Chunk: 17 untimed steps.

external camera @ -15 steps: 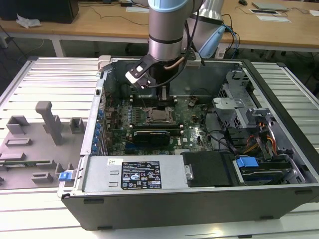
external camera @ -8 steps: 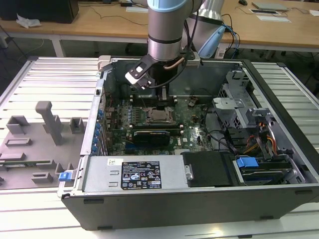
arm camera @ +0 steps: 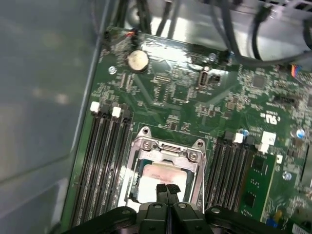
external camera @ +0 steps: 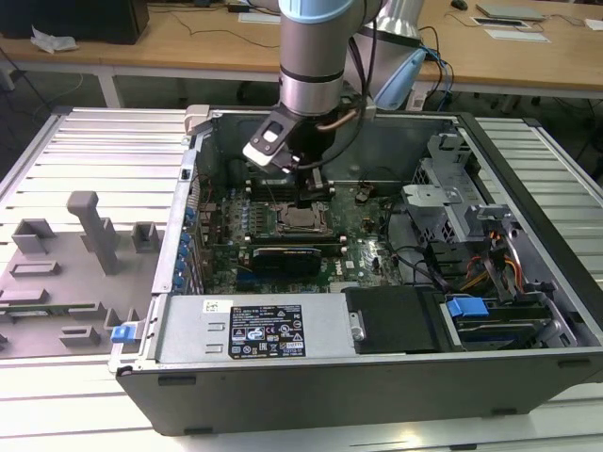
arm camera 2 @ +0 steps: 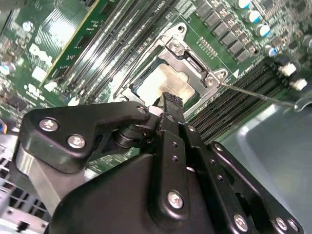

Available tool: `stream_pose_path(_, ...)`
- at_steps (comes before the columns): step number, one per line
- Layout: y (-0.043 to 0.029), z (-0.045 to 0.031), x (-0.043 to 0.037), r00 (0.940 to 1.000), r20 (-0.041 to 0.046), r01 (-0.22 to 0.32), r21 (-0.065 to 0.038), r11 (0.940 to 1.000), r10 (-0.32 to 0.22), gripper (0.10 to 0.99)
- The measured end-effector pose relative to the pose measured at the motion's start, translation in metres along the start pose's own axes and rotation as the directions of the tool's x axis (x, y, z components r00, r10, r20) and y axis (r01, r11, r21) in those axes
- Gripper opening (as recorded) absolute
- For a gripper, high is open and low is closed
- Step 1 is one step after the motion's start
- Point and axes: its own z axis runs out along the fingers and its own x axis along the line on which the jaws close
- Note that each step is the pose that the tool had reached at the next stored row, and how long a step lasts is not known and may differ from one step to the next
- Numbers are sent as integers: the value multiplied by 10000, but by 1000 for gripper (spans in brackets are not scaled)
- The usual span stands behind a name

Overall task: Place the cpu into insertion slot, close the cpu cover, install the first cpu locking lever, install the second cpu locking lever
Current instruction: 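Close the cpu cover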

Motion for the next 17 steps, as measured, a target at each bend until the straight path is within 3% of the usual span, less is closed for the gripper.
stream_pose_path(4,1,0,1,9959,-12,904,8,9959,-904,106)
stream_pose_path(9,0,0,0,9775,-2,2111,29,9775,-2111,106)
stream_pose_path(11,1,0,0,9670,4,2546,38,9670,-2546,106)
stream_pose_path(17,0,0,0,9239,16,3826,66,9239,-3827,106)
